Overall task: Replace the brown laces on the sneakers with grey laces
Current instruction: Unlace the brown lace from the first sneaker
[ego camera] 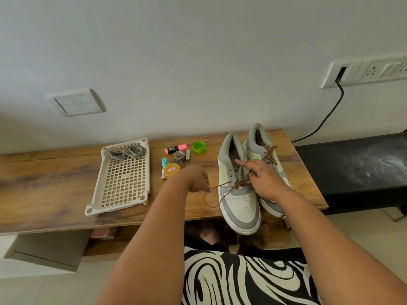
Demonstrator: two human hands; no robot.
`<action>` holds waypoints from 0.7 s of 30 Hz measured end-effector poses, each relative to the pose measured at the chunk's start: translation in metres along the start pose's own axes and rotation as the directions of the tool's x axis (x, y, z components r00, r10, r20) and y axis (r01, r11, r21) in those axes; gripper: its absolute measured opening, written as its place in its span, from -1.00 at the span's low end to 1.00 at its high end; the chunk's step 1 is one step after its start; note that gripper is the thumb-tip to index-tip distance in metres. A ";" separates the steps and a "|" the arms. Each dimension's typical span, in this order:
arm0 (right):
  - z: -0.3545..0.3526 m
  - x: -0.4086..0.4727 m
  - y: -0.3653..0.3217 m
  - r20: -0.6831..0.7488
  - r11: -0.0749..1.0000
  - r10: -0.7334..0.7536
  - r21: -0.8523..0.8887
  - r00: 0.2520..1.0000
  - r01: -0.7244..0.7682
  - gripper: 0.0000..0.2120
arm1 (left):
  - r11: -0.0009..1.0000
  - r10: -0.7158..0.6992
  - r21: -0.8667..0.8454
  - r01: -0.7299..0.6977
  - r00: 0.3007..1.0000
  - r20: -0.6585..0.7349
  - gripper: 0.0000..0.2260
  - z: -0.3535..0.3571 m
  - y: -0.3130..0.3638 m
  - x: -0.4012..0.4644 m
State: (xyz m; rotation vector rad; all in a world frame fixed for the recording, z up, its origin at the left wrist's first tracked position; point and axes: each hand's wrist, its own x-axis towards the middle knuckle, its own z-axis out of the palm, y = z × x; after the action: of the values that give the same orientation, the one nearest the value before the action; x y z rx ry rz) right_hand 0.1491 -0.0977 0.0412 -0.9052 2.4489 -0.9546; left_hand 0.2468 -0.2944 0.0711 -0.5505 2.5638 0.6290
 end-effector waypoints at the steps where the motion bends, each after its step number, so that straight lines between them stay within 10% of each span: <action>1: 0.000 0.000 0.000 0.001 1.000 0.001 -0.002 1.000 -0.001 -0.48 | 1.000 -0.009 -0.001 0.009 0.999 -0.037 -0.77 0.000 0.000 -0.001; 6: 0.001 0.000 -0.003 0.001 1.000 0.003 -0.007 1.000 -0.003 -0.48 | 0.988 0.068 -0.122 -0.099 0.969 -0.237 -0.79 0.013 0.018 0.003; 13: -0.002 -0.002 -0.003 -0.003 1.000 0.007 -0.013 1.000 -0.007 -0.46 | 0.970 0.103 -0.208 -0.126 0.988 -0.117 -0.84 0.024 0.026 0.012; 21: -0.006 -0.005 -0.005 -0.005 1.000 0.016 -0.005 1.000 -0.016 -0.44 | 0.970 -0.234 0.087 0.225 0.965 0.115 -0.56 0.005 -0.011 -0.001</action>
State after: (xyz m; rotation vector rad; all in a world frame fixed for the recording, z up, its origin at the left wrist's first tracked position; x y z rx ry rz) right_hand 0.1518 -0.0942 0.0498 -0.8852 2.4602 -0.9463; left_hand 0.2543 -0.3009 0.0635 -0.7464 2.3510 0.4712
